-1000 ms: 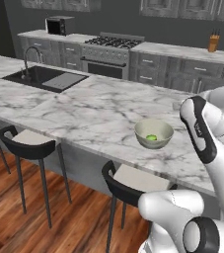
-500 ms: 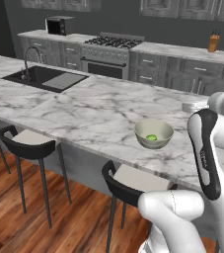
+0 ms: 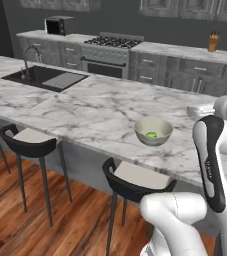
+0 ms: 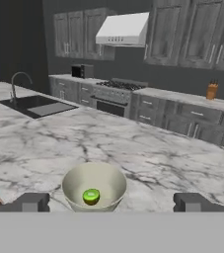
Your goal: Retrieve the kiwi and peach from the fridge and place them into the bowl on the dining table.
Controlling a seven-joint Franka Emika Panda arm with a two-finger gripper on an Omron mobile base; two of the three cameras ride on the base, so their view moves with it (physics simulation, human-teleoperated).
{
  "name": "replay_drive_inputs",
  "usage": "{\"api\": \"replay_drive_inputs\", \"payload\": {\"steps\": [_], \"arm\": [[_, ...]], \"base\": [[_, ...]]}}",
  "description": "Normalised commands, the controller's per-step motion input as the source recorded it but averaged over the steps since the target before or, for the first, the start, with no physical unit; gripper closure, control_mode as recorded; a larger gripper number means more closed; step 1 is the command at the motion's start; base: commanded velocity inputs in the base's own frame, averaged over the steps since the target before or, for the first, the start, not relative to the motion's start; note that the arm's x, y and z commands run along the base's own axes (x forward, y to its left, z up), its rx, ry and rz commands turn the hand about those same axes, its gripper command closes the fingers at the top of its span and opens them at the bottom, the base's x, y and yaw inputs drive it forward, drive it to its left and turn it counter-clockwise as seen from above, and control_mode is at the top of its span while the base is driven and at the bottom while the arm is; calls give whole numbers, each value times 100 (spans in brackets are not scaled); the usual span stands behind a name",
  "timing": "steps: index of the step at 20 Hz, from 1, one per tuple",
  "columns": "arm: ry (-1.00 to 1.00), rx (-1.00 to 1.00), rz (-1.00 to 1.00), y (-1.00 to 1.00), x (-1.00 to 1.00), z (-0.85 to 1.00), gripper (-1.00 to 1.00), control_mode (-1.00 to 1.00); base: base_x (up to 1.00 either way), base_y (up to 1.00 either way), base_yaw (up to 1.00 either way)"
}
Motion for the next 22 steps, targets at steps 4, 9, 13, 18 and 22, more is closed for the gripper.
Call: {"api": "replay_drive_inputs", "payload": {"steps": [4, 9, 13, 18, 22], "arm": [[0, 0, 0, 0, 0, 0, -100, 100], [0, 0, 0, 0, 0, 0, -100, 100], [0, 0, 0, 0, 0, 0, -100, 100], [0, 0, 0, 0, 0, 0, -100, 100], [0, 0, 0, 0, 0, 0, -100, 100]], "base": [[-84, -34, -20], [-48, -62, -46], [-14, -73, -50], [0, -93, -51], [0, -100, -43]]}}
